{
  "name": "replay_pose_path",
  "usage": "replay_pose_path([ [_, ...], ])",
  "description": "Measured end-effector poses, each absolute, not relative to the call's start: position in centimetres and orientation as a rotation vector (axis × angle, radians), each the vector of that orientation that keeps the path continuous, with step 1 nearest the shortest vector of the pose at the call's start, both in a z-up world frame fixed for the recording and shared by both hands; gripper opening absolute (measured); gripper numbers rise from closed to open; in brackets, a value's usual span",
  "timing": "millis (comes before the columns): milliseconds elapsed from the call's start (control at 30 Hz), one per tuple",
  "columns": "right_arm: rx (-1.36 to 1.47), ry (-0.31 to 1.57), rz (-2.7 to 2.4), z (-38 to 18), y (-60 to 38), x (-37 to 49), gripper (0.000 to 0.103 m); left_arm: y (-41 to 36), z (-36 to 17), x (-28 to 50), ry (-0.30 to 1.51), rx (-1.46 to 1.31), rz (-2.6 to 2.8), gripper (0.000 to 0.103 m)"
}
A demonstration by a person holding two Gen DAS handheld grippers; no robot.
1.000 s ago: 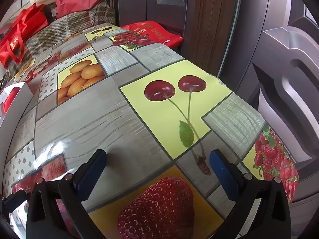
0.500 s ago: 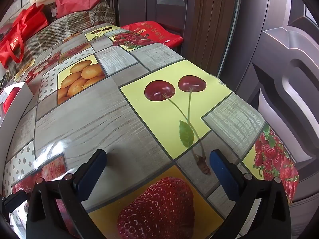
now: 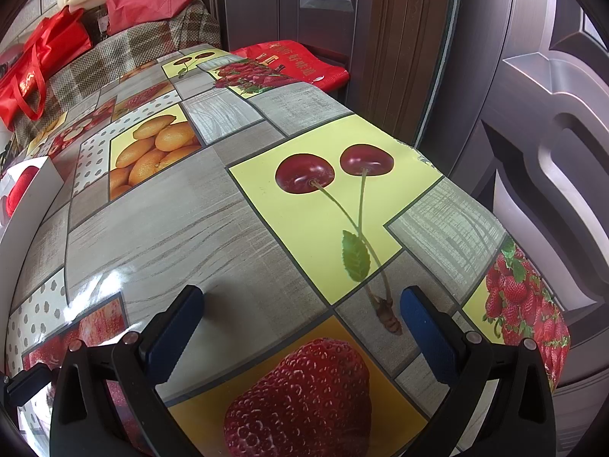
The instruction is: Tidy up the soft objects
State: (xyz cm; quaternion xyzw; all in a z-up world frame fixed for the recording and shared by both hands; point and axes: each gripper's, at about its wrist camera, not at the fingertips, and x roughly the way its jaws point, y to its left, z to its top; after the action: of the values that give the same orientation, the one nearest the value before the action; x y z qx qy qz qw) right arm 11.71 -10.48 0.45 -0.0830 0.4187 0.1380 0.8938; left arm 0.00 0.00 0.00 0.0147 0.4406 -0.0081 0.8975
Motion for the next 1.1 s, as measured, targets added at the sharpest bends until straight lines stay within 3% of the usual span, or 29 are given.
replay_pose_path([
  [1100, -0.176, 0.867, 0.285, 0.46, -10.41, 11.71, 0.103, 0.06, 0.01, 0.01, 0.913, 0.030, -0.017, 0.102],
])
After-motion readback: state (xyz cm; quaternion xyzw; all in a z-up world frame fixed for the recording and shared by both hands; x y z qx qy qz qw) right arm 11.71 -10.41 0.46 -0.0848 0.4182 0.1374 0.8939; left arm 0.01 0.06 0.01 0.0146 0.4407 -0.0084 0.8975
